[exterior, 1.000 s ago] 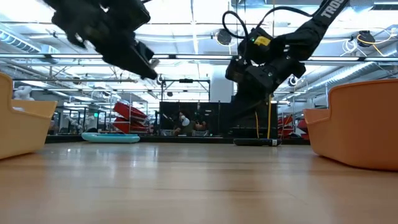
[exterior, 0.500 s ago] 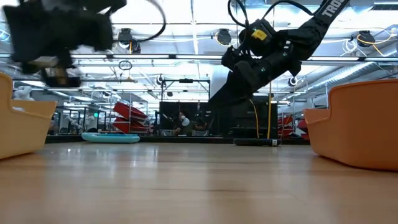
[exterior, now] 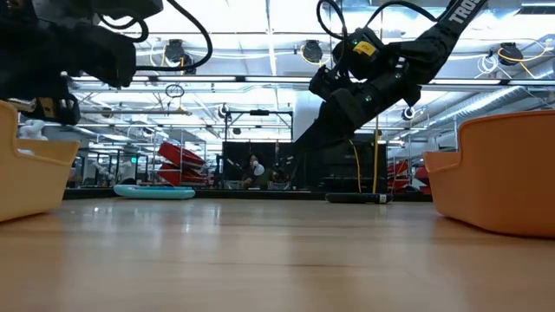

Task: Sort batteries
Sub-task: Put the silver battery into the yellow bin, then return to Home Position

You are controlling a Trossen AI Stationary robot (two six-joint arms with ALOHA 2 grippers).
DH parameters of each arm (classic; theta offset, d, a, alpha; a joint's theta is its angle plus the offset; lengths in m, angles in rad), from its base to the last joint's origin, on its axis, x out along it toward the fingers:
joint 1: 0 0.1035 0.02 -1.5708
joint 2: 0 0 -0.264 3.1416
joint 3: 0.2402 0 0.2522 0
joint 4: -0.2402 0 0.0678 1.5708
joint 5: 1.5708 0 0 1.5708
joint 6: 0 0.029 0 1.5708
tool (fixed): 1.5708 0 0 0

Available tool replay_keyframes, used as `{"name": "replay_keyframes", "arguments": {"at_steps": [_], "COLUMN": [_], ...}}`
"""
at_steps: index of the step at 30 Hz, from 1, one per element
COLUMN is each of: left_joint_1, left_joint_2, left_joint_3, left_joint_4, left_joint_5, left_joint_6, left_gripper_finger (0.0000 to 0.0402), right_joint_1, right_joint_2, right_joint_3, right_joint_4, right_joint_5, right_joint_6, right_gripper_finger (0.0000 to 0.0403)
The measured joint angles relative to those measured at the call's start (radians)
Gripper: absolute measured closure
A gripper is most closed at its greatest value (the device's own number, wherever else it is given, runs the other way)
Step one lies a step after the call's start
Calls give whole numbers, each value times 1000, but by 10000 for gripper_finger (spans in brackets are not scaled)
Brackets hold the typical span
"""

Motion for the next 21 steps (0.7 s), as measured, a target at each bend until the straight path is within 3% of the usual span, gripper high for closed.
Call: {"name": "replay_keyframes", "arguments": {"at_steps": [9, 21], "left_joint_1": [-55, -62], "left_joint_2": [57, 147], "left_joint_3": [-33, -47], "left_joint_4": [-39, -117], "left_joint_5": [-47, -103], "left_joint_6": [-42, 45], "left_gripper_finger": [338, 329], "right_joint_1": [0, 0], "right_joint_2": [0, 0], "right_joint_3": [0, 0], "right_joint_4": [-2, -2], "right_joint_5": [-1, -2], "right_joint_6": [-11, -15], "right_gripper_finger": [104, 104]}}
